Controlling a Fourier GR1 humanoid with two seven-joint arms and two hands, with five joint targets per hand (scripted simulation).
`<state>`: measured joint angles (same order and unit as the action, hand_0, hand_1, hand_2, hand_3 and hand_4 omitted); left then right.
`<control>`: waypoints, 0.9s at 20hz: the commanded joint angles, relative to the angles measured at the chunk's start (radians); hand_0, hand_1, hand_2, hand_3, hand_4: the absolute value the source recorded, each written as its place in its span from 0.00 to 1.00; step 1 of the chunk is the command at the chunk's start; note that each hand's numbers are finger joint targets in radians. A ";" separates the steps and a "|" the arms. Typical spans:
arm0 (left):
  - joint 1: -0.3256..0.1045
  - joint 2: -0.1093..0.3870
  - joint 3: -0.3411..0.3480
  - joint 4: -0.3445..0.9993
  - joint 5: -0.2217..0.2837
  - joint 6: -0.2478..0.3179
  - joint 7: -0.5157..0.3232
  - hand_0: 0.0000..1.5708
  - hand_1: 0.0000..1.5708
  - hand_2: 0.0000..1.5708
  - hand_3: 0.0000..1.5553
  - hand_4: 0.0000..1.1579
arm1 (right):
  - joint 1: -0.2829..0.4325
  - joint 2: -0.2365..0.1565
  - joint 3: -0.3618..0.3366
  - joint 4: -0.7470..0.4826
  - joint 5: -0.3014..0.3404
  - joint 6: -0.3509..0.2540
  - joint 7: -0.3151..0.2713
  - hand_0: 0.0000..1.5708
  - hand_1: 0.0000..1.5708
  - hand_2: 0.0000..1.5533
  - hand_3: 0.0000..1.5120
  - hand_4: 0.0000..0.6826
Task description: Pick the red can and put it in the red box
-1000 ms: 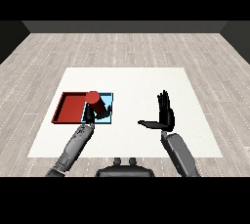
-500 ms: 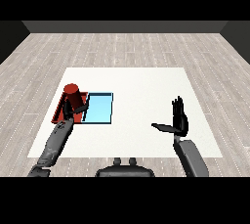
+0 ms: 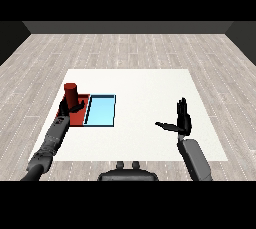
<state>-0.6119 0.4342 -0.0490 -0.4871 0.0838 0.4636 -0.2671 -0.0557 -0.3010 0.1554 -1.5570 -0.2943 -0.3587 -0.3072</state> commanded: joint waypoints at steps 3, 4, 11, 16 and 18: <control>-0.119 -0.043 -0.015 0.279 -0.065 0.033 0.073 0.87 0.87 0.79 0.83 0.82 | -0.027 0.015 -0.052 0.104 -0.043 0.043 -0.035 0.00 0.00 0.00 0.00 0.00; -0.141 -0.037 -0.015 0.316 -0.071 0.042 0.133 0.47 0.47 0.47 0.47 0.70 | -0.033 0.041 -0.019 0.099 -0.016 0.022 -0.041 0.00 0.00 0.00 0.00 0.00; -0.100 -0.034 0.041 0.428 -0.033 0.041 0.161 0.58 0.58 0.58 0.09 0.61 | -0.105 0.055 -0.034 0.180 0.000 0.015 -0.052 0.00 0.00 0.00 0.00 0.00; -0.102 0.034 0.048 0.462 -0.030 -0.109 0.205 0.00 0.00 0.00 0.00 0.56 | -0.113 0.070 -0.063 0.193 -0.025 0.034 -0.082 0.00 0.00 0.00 0.00 0.00; -0.111 0.037 0.043 0.466 -0.037 -0.111 0.220 0.00 0.00 0.00 0.00 0.00 | -0.091 0.069 -0.062 0.214 -0.022 0.063 -0.119 0.00 0.00 0.00 0.00 0.00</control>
<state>-0.7162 0.4418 -0.0053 -0.0454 0.0510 0.4158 -0.0792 -0.1555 -0.2431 0.1041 -1.3739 -0.3120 -0.3191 -0.3813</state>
